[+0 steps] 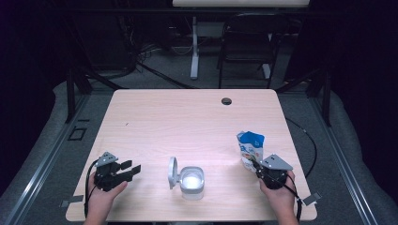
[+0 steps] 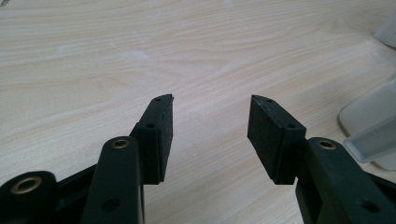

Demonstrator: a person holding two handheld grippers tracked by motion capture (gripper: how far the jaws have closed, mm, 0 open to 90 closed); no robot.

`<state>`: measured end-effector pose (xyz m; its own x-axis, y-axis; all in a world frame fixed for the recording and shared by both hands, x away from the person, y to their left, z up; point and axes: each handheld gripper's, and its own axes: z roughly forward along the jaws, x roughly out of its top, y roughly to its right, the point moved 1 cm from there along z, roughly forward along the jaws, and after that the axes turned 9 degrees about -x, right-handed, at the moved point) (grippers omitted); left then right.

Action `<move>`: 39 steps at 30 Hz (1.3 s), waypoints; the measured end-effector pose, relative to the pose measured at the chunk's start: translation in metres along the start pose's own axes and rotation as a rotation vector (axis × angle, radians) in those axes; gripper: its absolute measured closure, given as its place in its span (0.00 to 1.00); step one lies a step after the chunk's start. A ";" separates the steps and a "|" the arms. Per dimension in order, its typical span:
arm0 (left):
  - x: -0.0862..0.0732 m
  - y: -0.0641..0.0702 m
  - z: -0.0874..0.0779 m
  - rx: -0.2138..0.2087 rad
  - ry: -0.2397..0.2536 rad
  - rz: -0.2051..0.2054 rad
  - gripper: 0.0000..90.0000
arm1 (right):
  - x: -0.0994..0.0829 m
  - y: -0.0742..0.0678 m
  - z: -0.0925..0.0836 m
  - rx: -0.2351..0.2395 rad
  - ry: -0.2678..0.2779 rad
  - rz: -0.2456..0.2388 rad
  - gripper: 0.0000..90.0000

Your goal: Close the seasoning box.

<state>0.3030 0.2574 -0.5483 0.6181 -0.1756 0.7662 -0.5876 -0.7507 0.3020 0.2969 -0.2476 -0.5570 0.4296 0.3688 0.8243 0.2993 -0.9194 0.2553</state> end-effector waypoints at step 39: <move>0.008 0.014 -0.001 -0.035 0.020 0.033 0.58 | -0.010 0.003 -0.012 -0.010 0.003 0.026 0.44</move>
<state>0.2989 0.2462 -0.5370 0.5875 -0.1870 0.7873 -0.6258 -0.7218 0.2956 0.2835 -0.2557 -0.5584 0.4341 0.3445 0.8324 0.2798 -0.9299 0.2389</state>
